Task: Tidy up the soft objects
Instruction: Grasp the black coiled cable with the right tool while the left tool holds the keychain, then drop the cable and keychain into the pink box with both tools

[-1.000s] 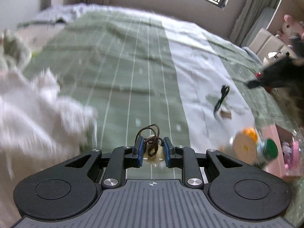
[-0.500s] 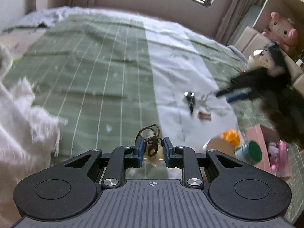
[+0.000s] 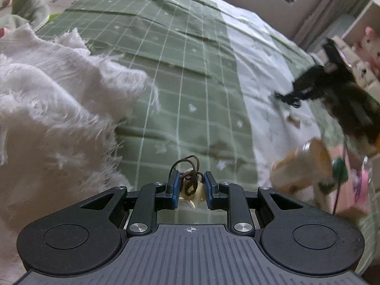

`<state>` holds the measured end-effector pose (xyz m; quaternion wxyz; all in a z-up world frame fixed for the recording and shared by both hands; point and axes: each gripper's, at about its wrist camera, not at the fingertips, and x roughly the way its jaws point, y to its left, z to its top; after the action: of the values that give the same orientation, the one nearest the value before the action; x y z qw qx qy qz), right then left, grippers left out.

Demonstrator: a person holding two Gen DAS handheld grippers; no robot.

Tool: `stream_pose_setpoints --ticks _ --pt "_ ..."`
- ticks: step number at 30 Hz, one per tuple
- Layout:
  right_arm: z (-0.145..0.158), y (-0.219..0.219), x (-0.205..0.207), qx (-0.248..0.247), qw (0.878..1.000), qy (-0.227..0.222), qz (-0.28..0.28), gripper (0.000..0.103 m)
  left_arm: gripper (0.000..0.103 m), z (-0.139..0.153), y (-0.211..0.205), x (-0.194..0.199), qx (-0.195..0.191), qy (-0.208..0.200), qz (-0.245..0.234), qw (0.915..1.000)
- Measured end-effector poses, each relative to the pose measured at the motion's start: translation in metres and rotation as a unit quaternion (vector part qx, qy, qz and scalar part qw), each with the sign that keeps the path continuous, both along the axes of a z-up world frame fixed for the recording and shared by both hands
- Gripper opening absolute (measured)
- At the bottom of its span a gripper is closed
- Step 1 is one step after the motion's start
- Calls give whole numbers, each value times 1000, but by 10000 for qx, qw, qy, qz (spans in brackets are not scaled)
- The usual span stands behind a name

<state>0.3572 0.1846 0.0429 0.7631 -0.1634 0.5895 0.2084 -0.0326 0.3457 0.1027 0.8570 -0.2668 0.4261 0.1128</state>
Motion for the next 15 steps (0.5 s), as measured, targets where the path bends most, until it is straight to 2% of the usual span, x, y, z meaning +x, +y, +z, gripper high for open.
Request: stream_pose_setpoints --ticks 2,4,6,8,11,15 --pt "27 -8 -14 241 9997 35 98 13 25 12 -4 13 66 -140 9 9999" --pt "63 -22 -33 595 9979 22 255 13 25 26 -12 28 326 -236 -73 9992" --pt "99 -41 -50 876 9952 -57 429 13 25 42 -24 45 576 -291 -138 9978" --pt "135 -67 -71 1058 9923 -241 592 13 25 56 -39 61 661 -395 -218 9968" --pt "185 -117 -98 1205 9874 -718 732 13 25 76 -78 85 746 -586 -542 9940" --pt "225 -196 -113 1307 9826 -1221 509 13 25 98 -151 119 686 -845 -1268 9859"
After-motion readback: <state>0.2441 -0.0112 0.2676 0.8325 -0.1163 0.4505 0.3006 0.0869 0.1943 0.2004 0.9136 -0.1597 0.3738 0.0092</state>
